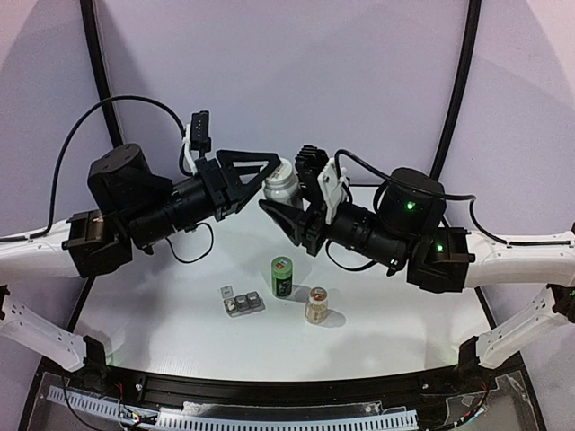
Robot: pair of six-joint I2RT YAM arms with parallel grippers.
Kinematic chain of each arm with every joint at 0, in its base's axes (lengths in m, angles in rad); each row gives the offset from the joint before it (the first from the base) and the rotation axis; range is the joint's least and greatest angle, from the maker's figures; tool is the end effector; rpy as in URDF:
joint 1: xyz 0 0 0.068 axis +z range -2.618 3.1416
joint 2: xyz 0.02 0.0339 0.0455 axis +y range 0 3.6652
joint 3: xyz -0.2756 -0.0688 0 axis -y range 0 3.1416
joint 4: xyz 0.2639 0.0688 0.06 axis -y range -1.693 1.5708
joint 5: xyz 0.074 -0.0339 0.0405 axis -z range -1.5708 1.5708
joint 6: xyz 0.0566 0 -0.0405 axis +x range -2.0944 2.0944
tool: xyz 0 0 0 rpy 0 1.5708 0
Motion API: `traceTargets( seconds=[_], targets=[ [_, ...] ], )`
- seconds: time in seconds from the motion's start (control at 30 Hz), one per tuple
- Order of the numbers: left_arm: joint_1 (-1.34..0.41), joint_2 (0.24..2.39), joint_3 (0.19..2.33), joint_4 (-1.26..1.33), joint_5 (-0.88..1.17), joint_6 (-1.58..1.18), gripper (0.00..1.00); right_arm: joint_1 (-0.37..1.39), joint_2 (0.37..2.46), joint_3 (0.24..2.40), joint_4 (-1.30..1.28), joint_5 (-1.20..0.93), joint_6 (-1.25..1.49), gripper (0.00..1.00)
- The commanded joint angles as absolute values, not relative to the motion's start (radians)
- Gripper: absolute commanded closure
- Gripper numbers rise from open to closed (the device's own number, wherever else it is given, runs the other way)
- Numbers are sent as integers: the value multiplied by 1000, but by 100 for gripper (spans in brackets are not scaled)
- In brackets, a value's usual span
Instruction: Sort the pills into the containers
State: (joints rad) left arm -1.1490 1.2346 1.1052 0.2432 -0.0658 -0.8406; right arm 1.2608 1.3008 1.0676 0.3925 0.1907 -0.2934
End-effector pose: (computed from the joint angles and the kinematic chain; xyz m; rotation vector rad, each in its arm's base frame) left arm 0.1377 -0.2979 0.4139 0.1950 1.6540 -1.5346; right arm 0.1155 0.3253 0.3971 -0.8936 1.1388 0.6633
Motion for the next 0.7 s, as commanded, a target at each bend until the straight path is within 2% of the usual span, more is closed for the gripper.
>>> traceTargets(
  seconds=[0.0, 0.13, 0.27, 0.33, 0.4, 0.5, 0.57, 0.6, 0.67],
  targets=[
    [-1150, 1438, 1028, -235, -37, -807, 84, 1308, 1226, 1169, 882, -18, -298, 100],
    [-1150, 1433, 1049, -249, -47, -785, 83, 1308, 1218, 1159, 856, -6, -307, 100],
    [-1150, 1399, 1091, -275, -82, -740, 74, 1308, 1186, 1127, 742, 93, -278, 100],
    [-1150, 1373, 1109, -279, -104, -713, 62, 1308, 1174, 1094, 695, 156, -250, 100],
    [-1151, 1351, 1142, -277, -117, -690, 45, 1308, 1168, 1041, 681, 217, -228, 100],
    [-1150, 1325, 1181, -250, -109, -654, 27, 1306, 1150, 971, 644, 278, -159, 100],
    [-1150, 1307, 1208, -236, -87, -637, 10, 1305, 1140, 915, 650, 315, -122, 100],
    [-1151, 1301, 1216, -233, -81, -627, 5, 1305, 1137, 892, 648, 335, -101, 100],
    [-1151, 1285, 1226, -234, -75, -617, 2, 1304, 1127, 844, 628, 385, -68, 100]
  ],
)
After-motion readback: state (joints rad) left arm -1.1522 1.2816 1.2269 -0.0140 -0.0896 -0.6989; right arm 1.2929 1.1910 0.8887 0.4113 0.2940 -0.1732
